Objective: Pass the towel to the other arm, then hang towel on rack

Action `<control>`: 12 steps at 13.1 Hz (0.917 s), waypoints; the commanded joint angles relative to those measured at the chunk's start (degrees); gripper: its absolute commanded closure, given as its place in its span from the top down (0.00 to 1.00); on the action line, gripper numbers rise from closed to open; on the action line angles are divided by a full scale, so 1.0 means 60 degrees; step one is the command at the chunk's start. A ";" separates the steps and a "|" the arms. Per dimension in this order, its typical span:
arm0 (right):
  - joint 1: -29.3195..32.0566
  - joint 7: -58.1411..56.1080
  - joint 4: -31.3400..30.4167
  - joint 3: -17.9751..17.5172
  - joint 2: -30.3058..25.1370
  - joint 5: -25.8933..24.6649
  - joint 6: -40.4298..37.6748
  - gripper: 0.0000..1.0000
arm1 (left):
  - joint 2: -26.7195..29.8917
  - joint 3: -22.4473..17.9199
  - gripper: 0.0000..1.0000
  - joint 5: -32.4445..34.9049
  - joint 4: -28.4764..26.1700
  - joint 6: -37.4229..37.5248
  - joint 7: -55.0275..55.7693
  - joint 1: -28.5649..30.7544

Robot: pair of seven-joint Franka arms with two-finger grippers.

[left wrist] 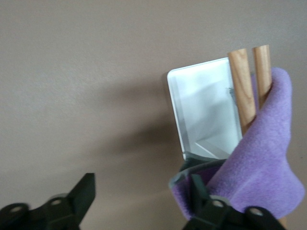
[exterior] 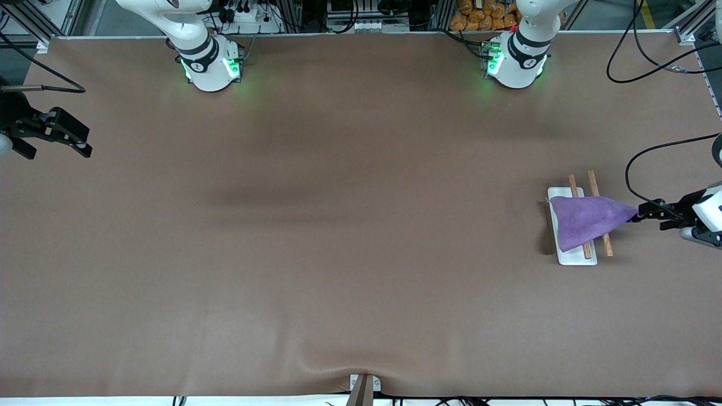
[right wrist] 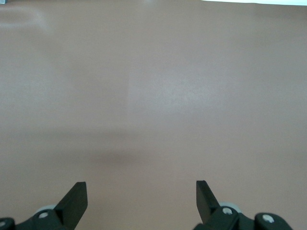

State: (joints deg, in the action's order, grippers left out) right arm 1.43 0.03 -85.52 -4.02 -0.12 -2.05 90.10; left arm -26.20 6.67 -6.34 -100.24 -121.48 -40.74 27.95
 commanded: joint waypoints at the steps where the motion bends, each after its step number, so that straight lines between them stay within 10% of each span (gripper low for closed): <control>1: -0.0019 -0.0005 0.0293 0.0010 0.0151 0.0019 -0.0118 1.00 | -0.0378 0.0090 1.00 -0.0174 0.0592 0.0016 -0.0329 0.0102; 12: -0.0019 0.0010 0.0293 0.0010 0.0151 0.0048 -0.0133 1.00 | -0.0160 0.0221 1.00 -0.0174 0.2042 0.0937 -0.0317 -0.0205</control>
State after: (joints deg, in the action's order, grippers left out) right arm 1.44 0.03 -85.41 -4.01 -0.01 -2.06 90.09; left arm -28.58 7.61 -6.40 -89.64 -119.30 -44.51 27.44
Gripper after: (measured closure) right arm 0.000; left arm 0.000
